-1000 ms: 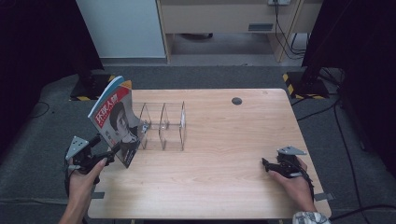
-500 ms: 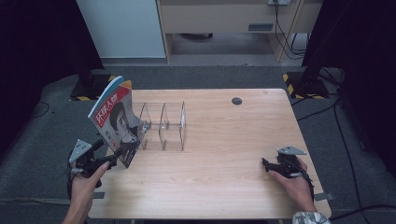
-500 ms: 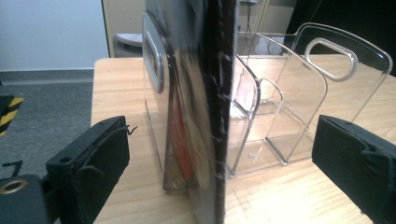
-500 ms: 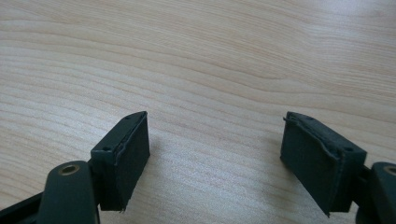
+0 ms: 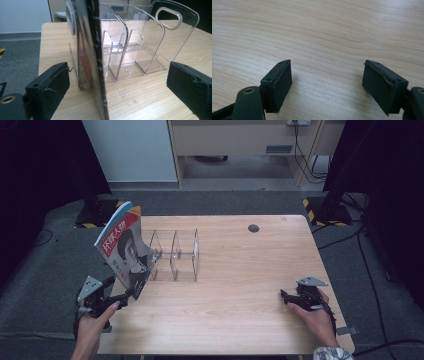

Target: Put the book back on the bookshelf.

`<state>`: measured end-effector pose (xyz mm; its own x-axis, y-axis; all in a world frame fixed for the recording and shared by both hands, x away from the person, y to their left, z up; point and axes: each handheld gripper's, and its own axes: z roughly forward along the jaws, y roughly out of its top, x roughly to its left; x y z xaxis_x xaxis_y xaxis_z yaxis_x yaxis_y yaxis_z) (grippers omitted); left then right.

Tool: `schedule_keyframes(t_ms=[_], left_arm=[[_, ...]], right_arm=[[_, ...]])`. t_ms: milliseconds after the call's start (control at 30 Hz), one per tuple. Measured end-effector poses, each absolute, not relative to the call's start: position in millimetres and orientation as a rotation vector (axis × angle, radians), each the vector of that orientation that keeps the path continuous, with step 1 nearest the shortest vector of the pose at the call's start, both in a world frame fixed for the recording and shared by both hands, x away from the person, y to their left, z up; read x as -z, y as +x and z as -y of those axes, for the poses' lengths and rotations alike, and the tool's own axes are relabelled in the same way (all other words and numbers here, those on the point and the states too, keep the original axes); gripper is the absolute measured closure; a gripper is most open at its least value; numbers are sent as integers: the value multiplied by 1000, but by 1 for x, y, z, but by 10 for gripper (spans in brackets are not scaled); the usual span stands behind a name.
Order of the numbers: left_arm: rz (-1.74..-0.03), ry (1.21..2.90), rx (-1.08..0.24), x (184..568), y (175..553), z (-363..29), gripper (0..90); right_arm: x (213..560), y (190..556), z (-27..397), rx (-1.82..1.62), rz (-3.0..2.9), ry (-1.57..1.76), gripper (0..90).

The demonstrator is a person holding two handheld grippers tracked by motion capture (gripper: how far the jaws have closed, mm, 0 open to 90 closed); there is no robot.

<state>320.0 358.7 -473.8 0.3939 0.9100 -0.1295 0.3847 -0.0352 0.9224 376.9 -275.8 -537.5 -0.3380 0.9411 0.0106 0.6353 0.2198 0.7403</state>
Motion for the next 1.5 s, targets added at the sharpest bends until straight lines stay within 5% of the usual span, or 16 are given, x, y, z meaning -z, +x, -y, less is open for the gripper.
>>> schedule_keyframes(t_ms=[1500], left_arm=[[-1036,1757,-569,472,301,-325,55]], right_arm=[[538,377,276,-920,-2056,1452,236]])
